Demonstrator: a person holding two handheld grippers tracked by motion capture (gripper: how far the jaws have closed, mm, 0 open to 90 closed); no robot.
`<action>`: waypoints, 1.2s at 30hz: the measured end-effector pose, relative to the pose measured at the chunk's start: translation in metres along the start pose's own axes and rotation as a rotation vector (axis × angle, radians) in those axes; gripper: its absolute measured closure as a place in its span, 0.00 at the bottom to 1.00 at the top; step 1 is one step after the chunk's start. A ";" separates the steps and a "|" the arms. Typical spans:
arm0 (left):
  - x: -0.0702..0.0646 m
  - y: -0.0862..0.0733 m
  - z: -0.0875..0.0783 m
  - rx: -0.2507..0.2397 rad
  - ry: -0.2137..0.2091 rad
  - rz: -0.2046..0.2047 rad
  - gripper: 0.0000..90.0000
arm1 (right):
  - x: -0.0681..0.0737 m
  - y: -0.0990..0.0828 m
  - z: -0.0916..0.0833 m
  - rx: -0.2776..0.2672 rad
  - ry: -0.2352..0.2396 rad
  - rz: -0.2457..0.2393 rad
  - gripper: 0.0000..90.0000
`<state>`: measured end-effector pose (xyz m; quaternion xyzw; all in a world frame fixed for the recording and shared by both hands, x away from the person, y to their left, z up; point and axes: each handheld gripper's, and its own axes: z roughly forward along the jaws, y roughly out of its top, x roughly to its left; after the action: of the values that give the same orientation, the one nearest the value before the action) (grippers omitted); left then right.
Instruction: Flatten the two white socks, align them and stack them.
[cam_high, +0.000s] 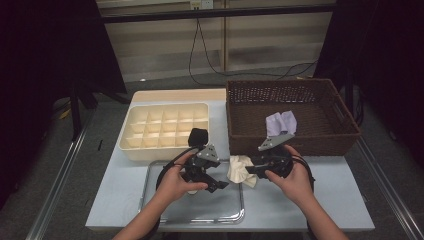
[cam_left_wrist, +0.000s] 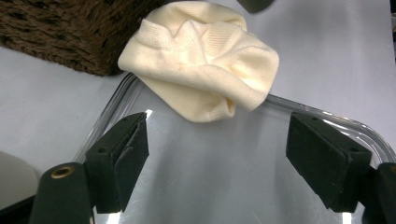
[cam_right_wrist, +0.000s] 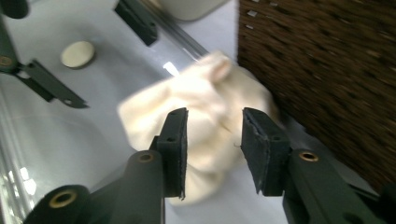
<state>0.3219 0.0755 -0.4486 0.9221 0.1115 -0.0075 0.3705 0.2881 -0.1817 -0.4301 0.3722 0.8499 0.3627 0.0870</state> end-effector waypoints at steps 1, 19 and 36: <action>-0.001 0.000 0.001 -0.004 0.002 -0.010 0.24 | -0.002 -0.002 -0.001 0.002 -0.004 0.008 0.73; -0.004 0.010 0.011 -0.010 0.011 0.024 0.23 | 0.009 -0.003 0.025 0.026 0.035 -0.017 0.96; -0.002 0.014 0.022 0.045 0.002 0.024 0.72 | 0.015 -0.006 0.028 0.034 0.059 -0.004 0.94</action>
<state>0.3242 0.0503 -0.4545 0.9314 0.1007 -0.0047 0.3496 0.2858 -0.1588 -0.4527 0.3611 0.8588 0.3590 0.0565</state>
